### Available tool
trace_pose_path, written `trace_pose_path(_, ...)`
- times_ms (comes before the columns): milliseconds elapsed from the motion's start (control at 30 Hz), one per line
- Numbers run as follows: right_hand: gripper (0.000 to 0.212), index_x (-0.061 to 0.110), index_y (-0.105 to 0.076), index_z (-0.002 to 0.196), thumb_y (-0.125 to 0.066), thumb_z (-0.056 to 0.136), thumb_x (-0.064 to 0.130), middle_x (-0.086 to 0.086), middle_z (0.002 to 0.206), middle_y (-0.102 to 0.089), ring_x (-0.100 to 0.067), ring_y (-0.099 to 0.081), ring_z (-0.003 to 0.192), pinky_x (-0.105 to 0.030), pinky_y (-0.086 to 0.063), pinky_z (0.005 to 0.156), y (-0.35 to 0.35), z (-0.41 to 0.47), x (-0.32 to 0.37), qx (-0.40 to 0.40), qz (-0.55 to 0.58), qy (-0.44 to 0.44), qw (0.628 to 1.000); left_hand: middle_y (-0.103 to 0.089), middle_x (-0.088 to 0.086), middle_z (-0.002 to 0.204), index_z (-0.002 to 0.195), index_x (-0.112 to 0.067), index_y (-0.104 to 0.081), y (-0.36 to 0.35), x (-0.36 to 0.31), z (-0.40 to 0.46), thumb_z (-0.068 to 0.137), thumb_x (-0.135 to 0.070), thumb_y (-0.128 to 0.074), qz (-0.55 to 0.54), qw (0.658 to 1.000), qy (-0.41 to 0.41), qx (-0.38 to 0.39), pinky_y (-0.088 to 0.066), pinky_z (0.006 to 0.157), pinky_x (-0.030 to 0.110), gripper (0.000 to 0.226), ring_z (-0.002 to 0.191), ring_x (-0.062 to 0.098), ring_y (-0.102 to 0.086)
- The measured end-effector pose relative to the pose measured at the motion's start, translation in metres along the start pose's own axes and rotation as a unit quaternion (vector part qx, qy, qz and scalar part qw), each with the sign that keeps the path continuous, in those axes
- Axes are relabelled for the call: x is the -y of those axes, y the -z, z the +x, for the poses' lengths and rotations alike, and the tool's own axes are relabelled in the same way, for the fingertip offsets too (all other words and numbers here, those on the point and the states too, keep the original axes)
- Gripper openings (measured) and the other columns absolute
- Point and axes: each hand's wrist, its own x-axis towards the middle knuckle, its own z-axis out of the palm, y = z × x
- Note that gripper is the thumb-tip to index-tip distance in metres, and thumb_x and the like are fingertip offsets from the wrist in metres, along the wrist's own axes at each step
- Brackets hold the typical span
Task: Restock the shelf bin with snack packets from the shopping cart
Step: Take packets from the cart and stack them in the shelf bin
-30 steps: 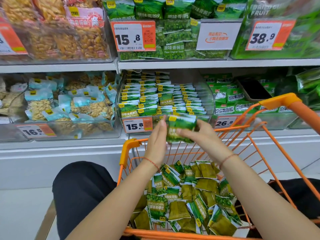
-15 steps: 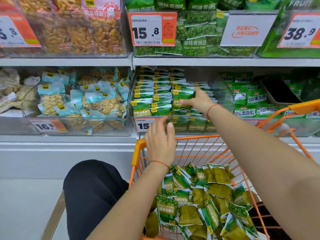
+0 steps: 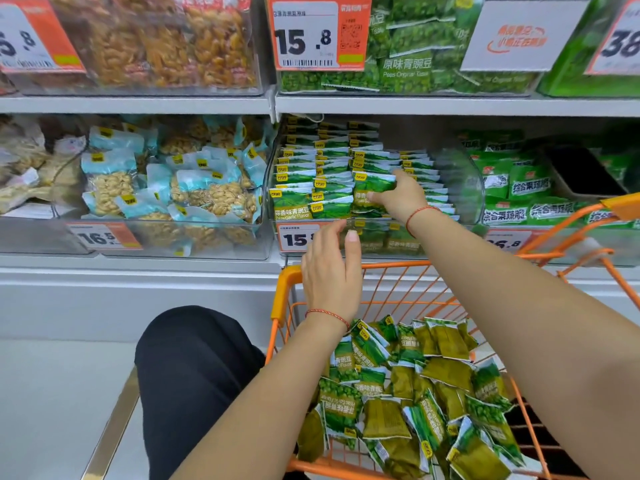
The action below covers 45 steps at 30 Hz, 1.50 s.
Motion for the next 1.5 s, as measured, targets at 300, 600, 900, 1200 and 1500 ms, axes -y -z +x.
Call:
trace_pose_path(300, 0.074, 0.003, -0.034, 0.140, -0.050, 0.090, 0.055, -0.018, 0.134, -0.051, -0.035, -0.051, 0.120, -0.043, -0.044, 0.095, 0.001, -0.006, -0.019, 0.008, -0.233, 0.024, 0.972, -0.054, -0.004, 0.130, 0.131, -0.020, -0.049, 0.002, -0.001, -0.004, 0.092, -0.057, -0.015, 0.055, 0.996, -0.031, 0.064, -0.034, 0.101, 0.032, 0.064, 0.121, 0.013, -0.046)
trace_pose_path(600, 0.017, 0.013, -0.057, 0.095, -0.050, 0.093, 0.028, 0.009, 0.074, -0.056, -0.016, -0.056, 0.057, -0.033, -0.046, 0.052, 0.040, -0.096, -0.024, -0.120, -0.075, 0.431, 0.891, -0.066, -0.004, 0.088, 0.111, -0.018, -0.059, 0.041, -0.019, 0.017, 0.099, -0.024, -0.043, -0.017, 0.989, -0.023, 0.142, -0.049, 0.075, 0.028, 0.020, 0.082, 0.012, -0.062)
trace_pose_path(900, 0.036, 0.009, -0.062, 0.094, -0.040, 0.094, 0.037, -0.012, 0.080, -0.067, -0.029, -0.065, 0.073, -0.030, -0.041, 0.056, -0.018, -0.135, -0.074, 0.268, -0.483, 0.447, 0.704, -0.050, 0.004, 0.072, 0.089, -0.006, -0.060, 0.056, -0.026, -0.039, 0.093, -0.016, -0.053, 0.513, 0.560, -0.107, 0.641, -0.045, 0.059, 0.030, 0.012, 0.063, 0.019, -0.049)
trace_pose_path(1200, 0.063, 0.013, -0.036, 0.143, -0.054, 0.092, 0.046, -0.012, 0.137, -0.050, -0.029, -0.051, 0.120, -0.036, -0.045, 0.094, -0.085, -0.165, -0.111, 0.462, -0.370, 0.129, 0.796, -0.050, 0.006, 0.120, 0.124, -0.014, -0.057, 0.038, 0.012, -0.059, 0.087, -0.022, -0.062, 0.599, 0.382, -0.137, 0.690, -0.043, 0.058, 0.035, 0.039, 0.097, 0.024, -0.053)
trace_pose_path(1500, 0.040, 0.013, -0.042, 0.064, -0.070, 0.083, 0.033, -0.002, 0.064, -0.036, -0.015, -0.033, 0.057, -0.030, -0.024, 0.052, -0.097, -0.162, -0.119, 0.496, -0.288, 0.070, 0.817, -0.049, 0.006, 0.133, 0.138, -0.017, -0.047, 0.033, 0.029, -0.058, 0.087, -0.036, -0.065, 0.535, 0.449, -0.056, 0.713, -0.047, 0.071, 0.038, 0.057, 0.111, 0.027, -0.054)
